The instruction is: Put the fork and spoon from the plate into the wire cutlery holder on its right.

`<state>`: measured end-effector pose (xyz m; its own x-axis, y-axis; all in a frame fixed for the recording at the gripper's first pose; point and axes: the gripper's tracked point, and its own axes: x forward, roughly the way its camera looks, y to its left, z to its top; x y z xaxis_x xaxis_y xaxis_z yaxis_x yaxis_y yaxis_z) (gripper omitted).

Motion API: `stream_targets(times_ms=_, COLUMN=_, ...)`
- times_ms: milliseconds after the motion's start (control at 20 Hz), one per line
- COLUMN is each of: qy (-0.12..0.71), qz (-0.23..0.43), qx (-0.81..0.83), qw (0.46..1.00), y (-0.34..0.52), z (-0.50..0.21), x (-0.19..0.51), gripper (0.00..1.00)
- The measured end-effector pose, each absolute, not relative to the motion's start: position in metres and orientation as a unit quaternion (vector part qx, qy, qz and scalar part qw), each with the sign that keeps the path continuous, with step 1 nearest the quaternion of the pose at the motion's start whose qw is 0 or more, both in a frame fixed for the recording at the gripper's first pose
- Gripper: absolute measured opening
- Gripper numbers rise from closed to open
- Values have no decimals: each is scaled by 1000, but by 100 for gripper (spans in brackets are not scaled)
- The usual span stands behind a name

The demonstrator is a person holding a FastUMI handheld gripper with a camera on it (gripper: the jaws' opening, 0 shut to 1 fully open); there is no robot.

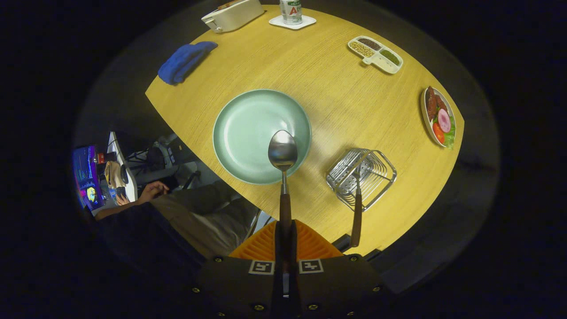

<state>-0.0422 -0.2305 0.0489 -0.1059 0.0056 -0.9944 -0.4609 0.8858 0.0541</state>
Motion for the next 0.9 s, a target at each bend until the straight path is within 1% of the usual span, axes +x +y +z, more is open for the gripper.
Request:
stream_targets(times_ms=250, qy=728, qz=155, qx=-162, qw=648, y=-312, z=107, x=-39, gripper=6)
stream_targets(times_ms=550, qy=732, qz=130, qx=-179, qw=645, y=-337, z=106, x=-39, gripper=6)
stream_targets(times_ms=900, qy=772, qz=96, qx=-179, qw=603, y=-376, z=81, x=-25, gripper=6)
